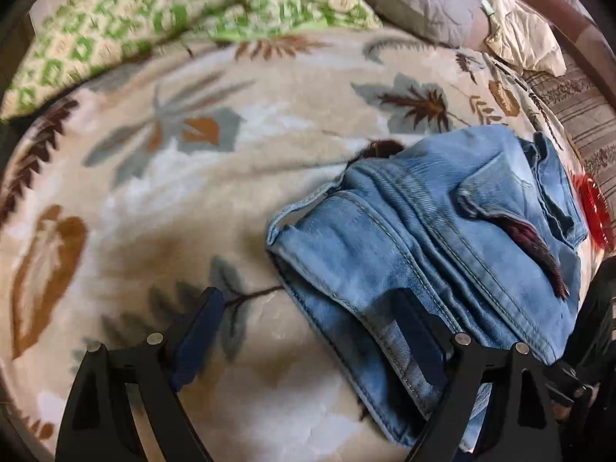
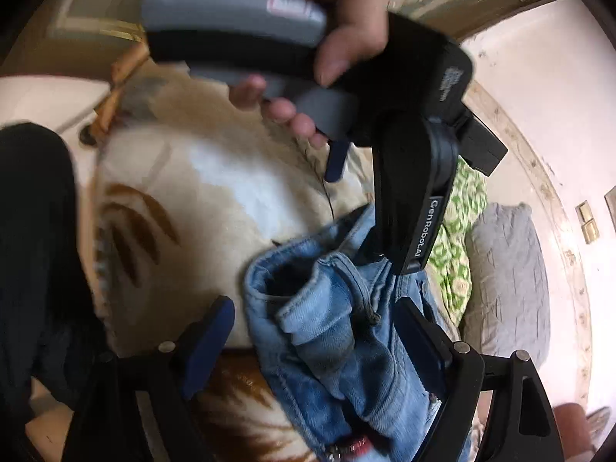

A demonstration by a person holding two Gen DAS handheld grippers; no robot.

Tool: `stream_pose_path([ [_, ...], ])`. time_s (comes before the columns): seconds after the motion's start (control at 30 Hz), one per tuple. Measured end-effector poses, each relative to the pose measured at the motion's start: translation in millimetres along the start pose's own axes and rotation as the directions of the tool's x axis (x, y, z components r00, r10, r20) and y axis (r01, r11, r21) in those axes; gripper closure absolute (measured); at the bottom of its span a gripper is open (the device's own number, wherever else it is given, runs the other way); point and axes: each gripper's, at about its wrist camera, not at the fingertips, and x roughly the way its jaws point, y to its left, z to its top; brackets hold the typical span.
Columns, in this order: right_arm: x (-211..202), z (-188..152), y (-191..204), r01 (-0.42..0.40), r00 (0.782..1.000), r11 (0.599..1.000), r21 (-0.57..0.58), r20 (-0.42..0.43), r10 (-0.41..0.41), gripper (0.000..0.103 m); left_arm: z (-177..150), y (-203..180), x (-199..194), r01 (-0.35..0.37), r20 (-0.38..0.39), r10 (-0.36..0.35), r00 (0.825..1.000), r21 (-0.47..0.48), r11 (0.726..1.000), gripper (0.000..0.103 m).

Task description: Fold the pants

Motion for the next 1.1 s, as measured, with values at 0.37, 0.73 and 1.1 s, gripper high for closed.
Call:
stream_pose_path([
  [0.37,10,-2,-49,-0.158,0.985,0.959,0.237,-0.025,0.169,0.065,19,-17,-21,0.054,0.023,-0.059,0.998,0.157,0.986,0.091],
  [0.73,-36,-56,-149,-0.292,0.956,0.663,0.690,0.192,0.221,0.067,58,-98,-100,0.011,0.137,-0.059,0.989,0.326,0.945,0.096],
  [1.1,-64,-196,-229,-0.279,0.960,0.210,0.937,0.272,0.064,0.068,135,-260,-92,0.011,0.102,-0.082,0.991,0.562,0.827,0.097],
])
